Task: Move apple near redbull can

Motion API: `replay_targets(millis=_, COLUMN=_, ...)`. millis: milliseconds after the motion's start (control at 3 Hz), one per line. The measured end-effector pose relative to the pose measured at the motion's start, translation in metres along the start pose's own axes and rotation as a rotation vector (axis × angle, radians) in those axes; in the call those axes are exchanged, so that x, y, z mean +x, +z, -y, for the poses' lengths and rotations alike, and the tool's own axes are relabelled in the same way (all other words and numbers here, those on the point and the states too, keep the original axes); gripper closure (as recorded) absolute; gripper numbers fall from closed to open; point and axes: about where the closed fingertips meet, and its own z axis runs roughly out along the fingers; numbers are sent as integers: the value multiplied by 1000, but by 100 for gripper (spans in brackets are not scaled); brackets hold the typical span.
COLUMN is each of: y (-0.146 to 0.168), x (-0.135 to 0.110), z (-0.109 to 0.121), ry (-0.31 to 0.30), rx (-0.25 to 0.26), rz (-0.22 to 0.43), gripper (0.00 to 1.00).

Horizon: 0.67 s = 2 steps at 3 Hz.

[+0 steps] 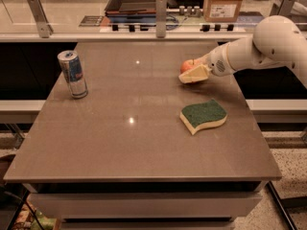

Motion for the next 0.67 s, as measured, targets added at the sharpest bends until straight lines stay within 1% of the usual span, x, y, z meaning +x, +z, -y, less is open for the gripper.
replay_targets(millis=333, y=3, x=0, z=-1, ry=0, rx=-5, rz=-1, gripper=87)
replay_targets(millis=667, y=5, x=0, z=-2, ry=-1, rx=-8, rz=-2, gripper=100)
